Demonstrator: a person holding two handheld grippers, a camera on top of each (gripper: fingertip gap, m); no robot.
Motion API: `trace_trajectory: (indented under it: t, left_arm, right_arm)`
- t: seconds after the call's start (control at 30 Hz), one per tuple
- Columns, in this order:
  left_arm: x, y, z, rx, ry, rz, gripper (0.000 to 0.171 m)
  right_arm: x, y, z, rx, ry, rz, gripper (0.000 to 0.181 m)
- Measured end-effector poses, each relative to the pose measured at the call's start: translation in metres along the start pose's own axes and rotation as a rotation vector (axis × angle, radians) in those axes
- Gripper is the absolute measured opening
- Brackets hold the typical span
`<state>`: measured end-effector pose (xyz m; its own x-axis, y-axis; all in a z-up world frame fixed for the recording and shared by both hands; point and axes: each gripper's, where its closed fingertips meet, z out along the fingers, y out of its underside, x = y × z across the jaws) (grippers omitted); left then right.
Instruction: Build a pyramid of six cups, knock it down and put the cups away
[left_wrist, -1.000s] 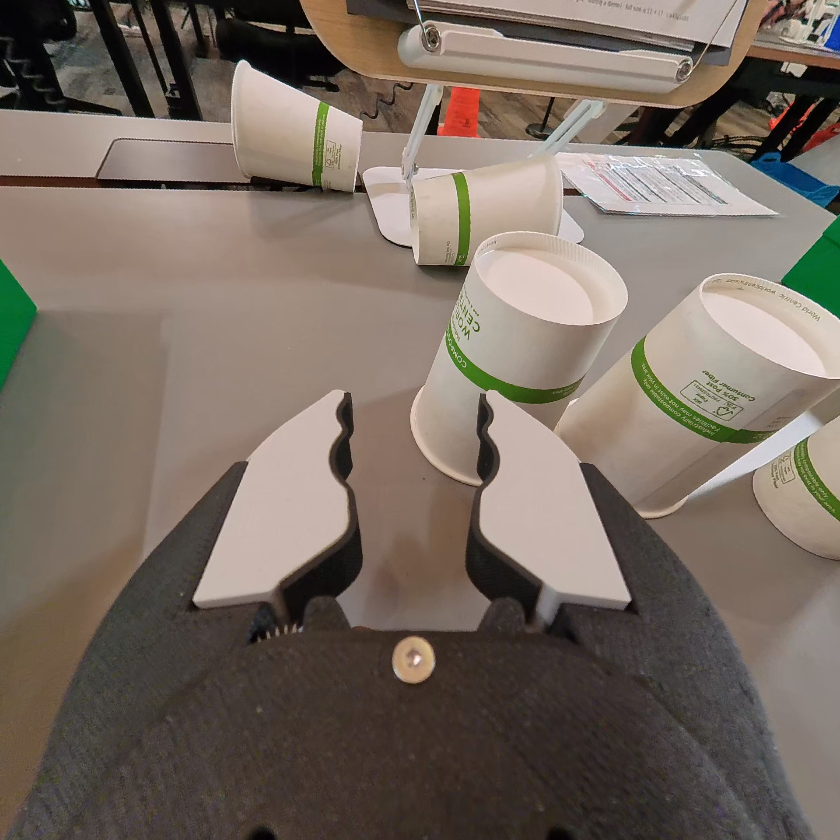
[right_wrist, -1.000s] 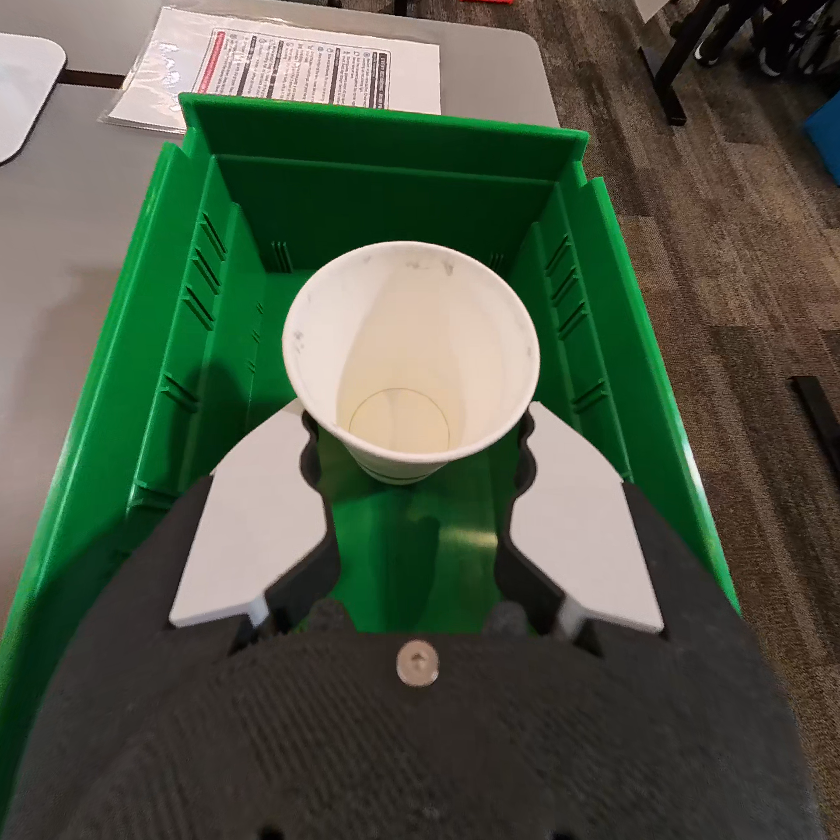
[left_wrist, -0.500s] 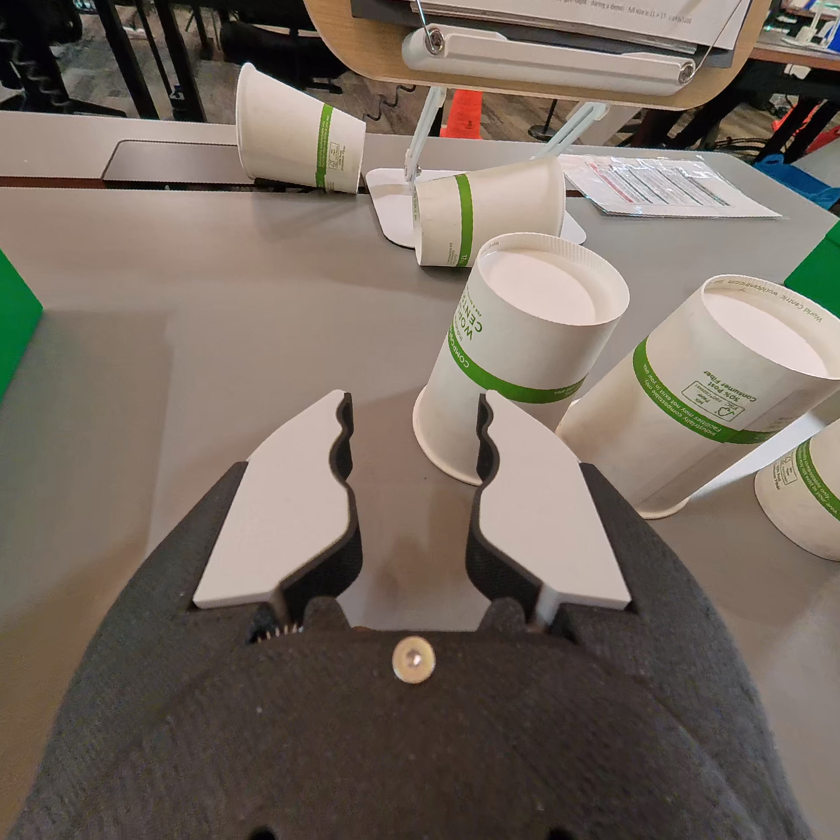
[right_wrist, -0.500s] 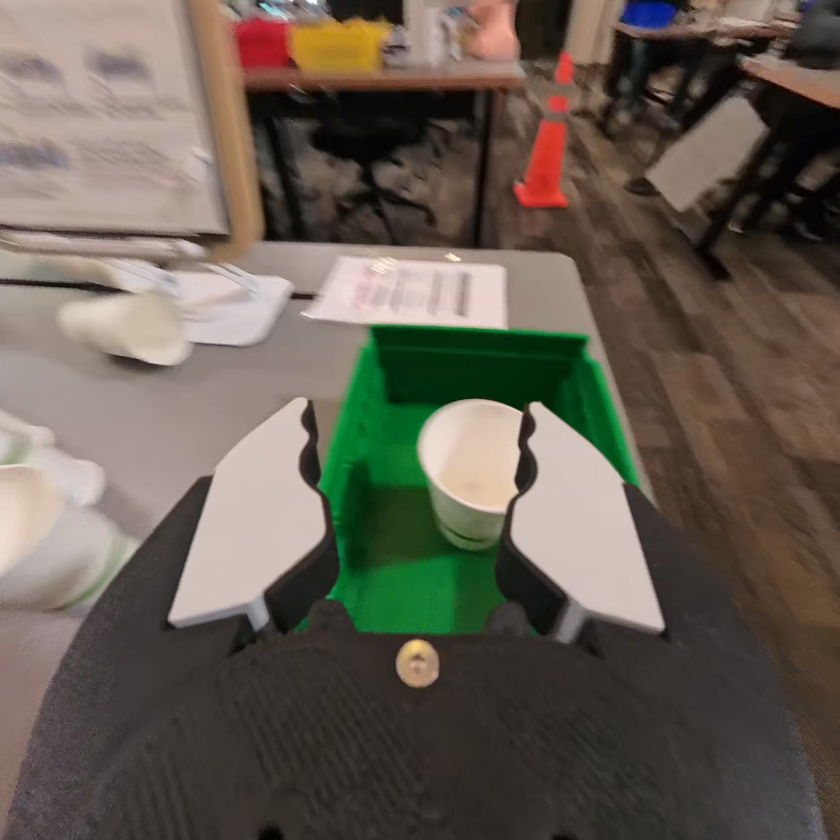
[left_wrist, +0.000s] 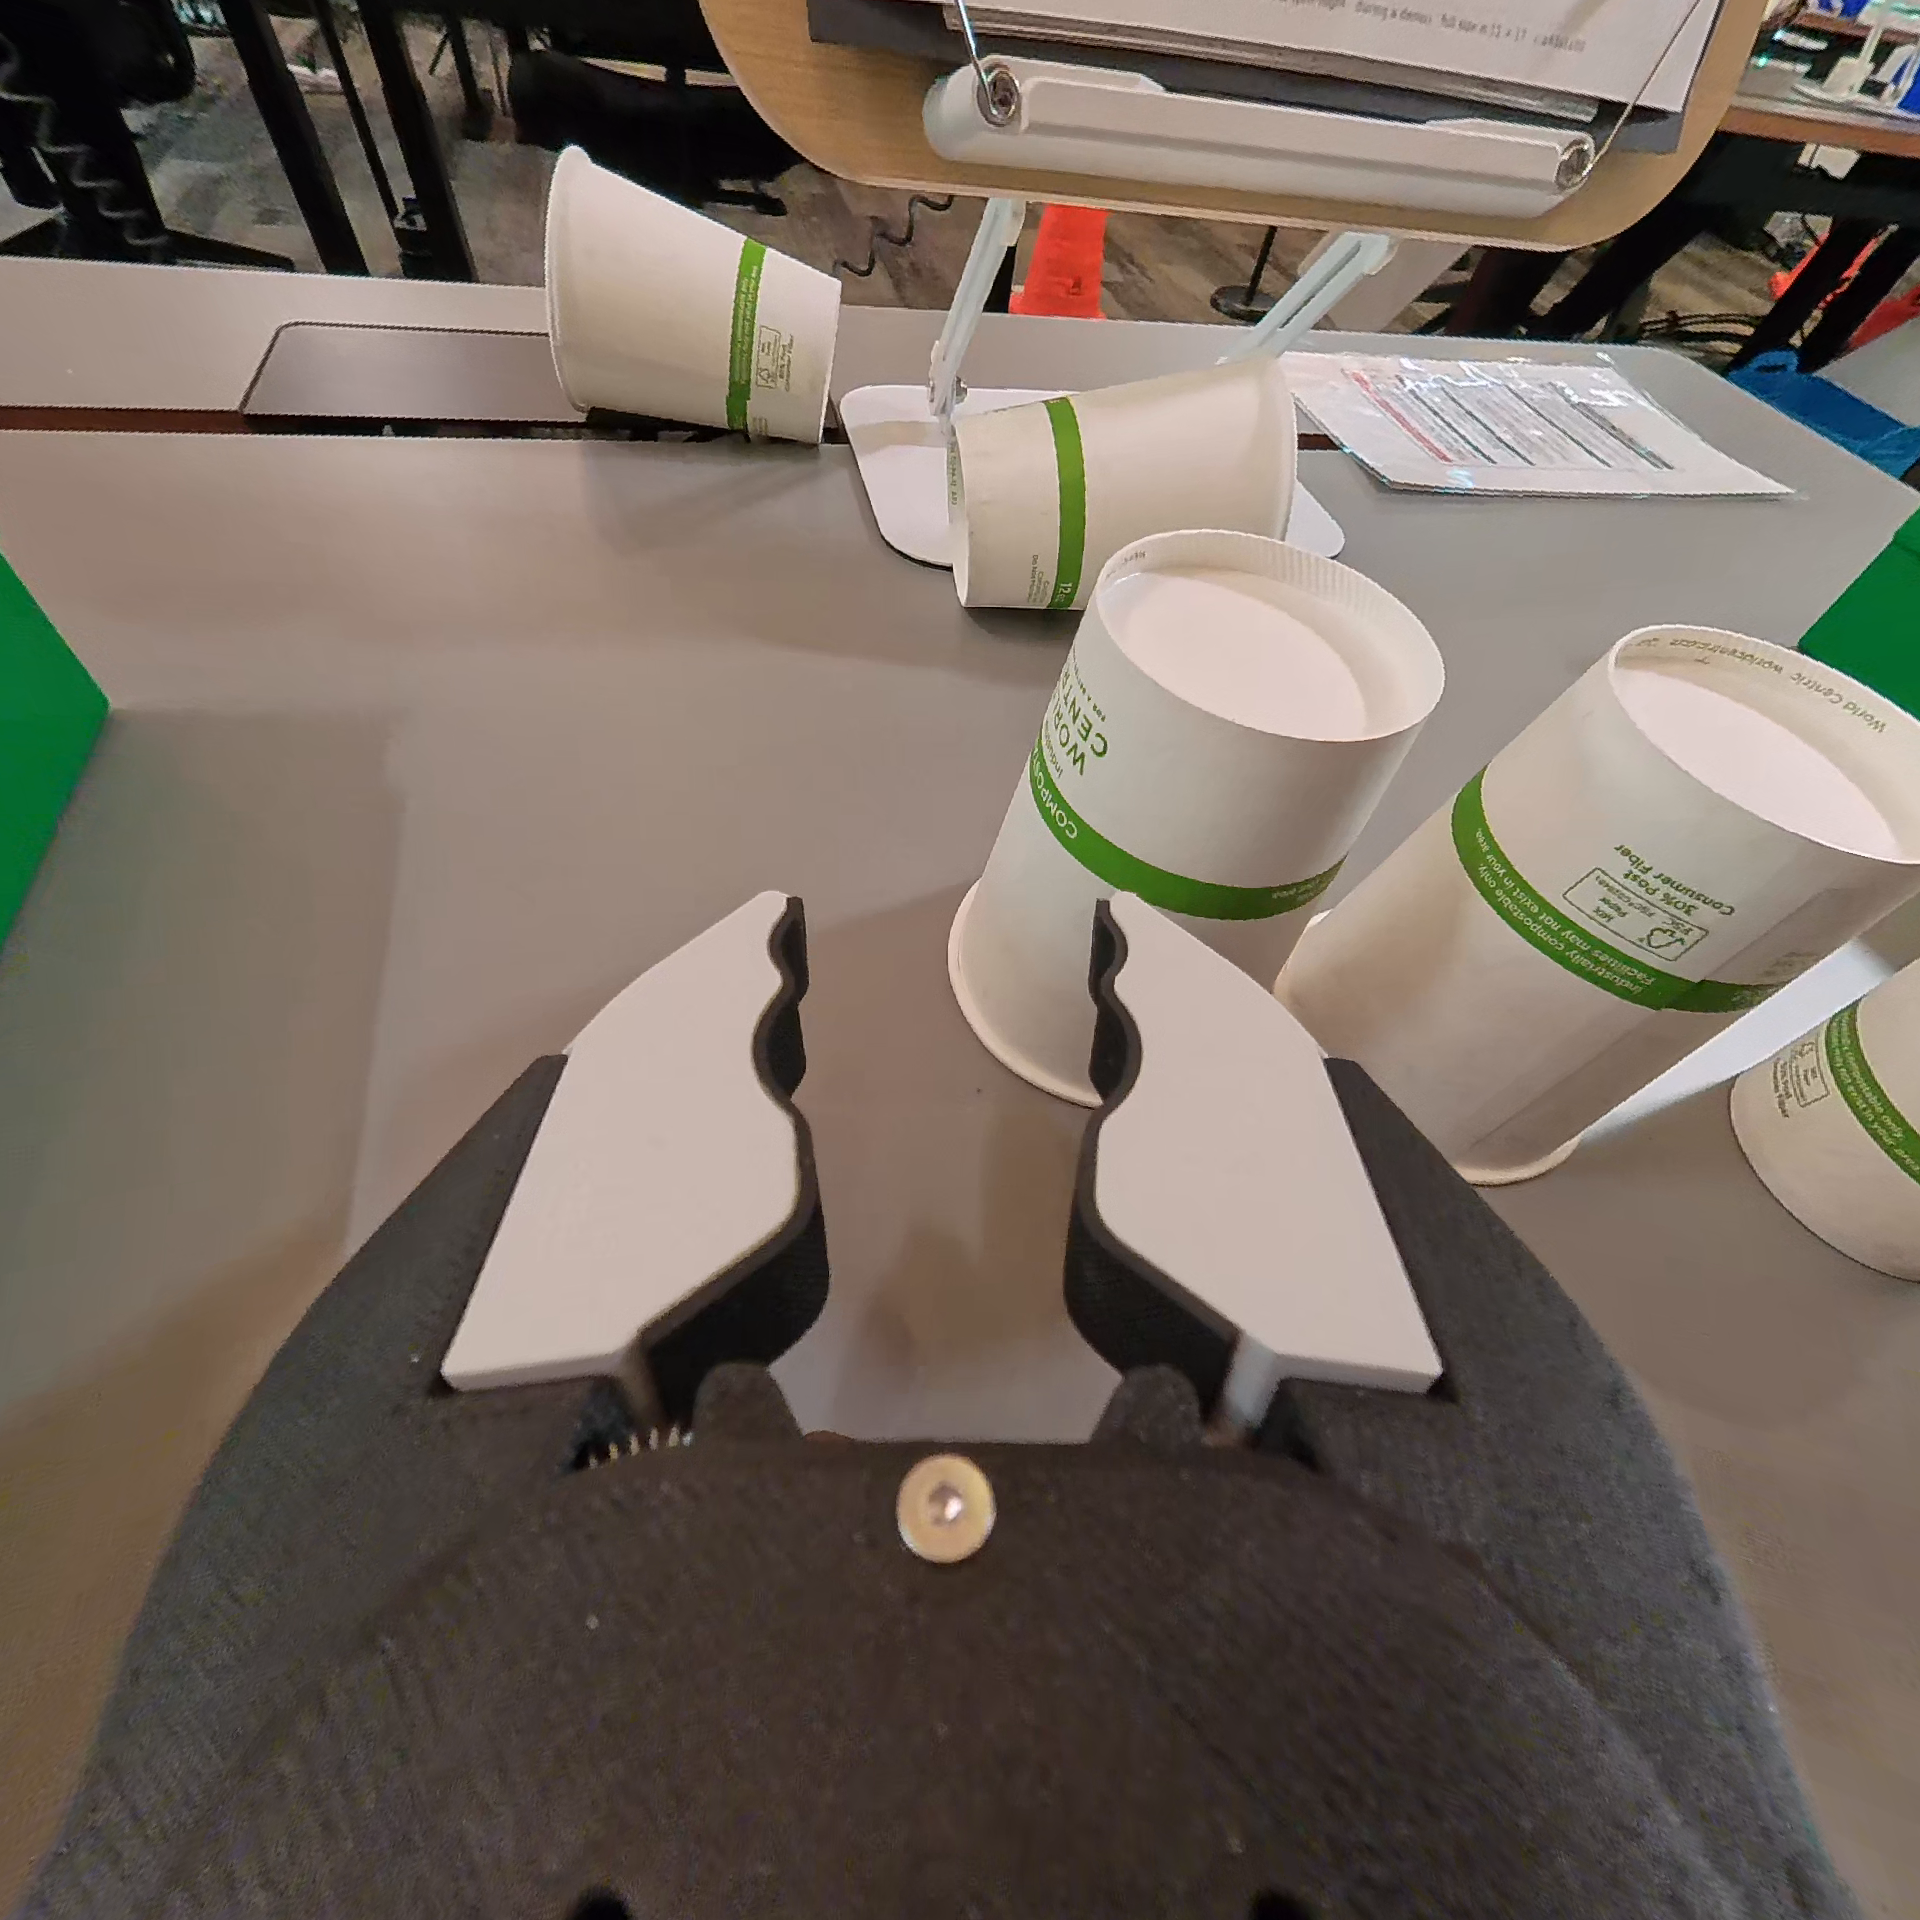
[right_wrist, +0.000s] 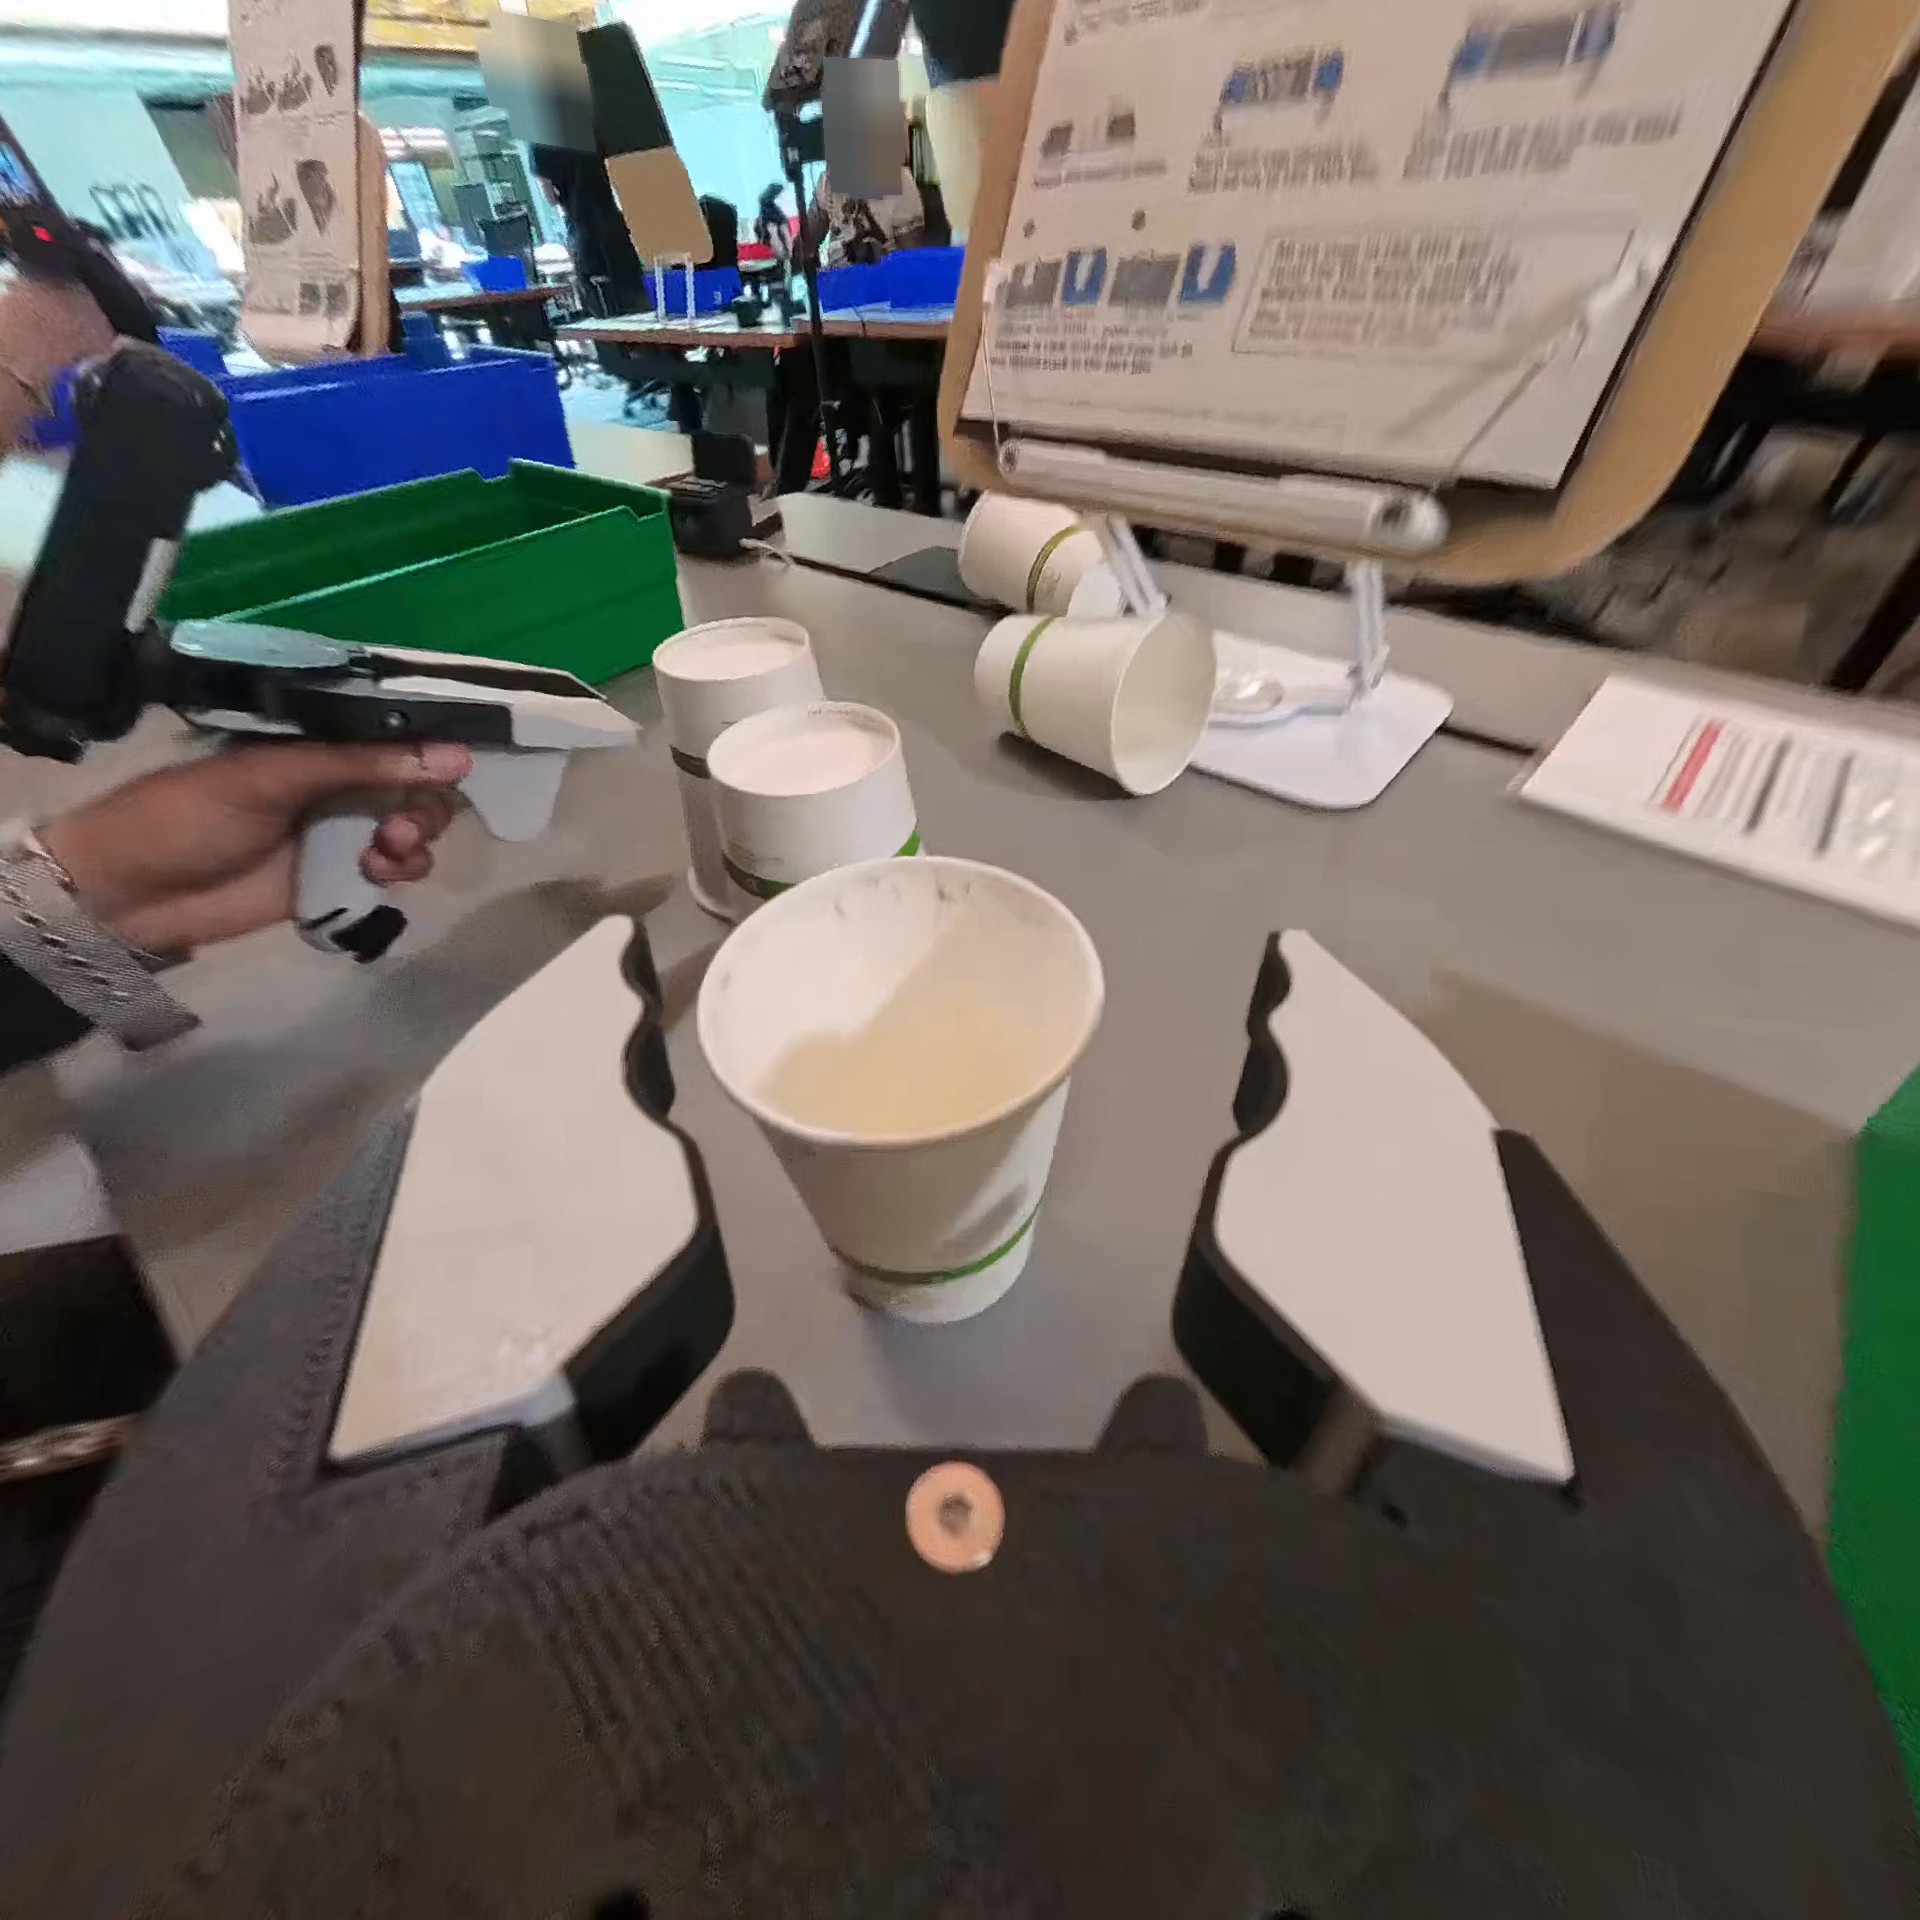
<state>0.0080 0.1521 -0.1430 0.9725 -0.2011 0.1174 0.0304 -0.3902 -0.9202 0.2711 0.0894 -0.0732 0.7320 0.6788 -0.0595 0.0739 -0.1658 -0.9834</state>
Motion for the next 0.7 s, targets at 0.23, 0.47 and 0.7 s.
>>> trace_trajectory:
  t: [0.23, 0.47, 0.7]
  left_arm:
    - [0.002, 0.004, 0.002, -0.015, 0.009, -0.013, 0.053]
    - [0.006, -0.005, -0.005, 0.024, 0.025, -0.033, 0.053]
    - [0.007, -0.003, -0.004, 0.015, 0.035, -0.033, 0.053]
  right_arm:
    - [-0.025, 0.018, 0.025, -0.043, -0.054, -0.073, 0.123]
    - [-0.019, 0.025, 0.036, -0.065, 0.011, -0.118, 0.128]
    - [-0.011, 0.035, 0.041, -0.101, 0.014, -0.030, 0.109]
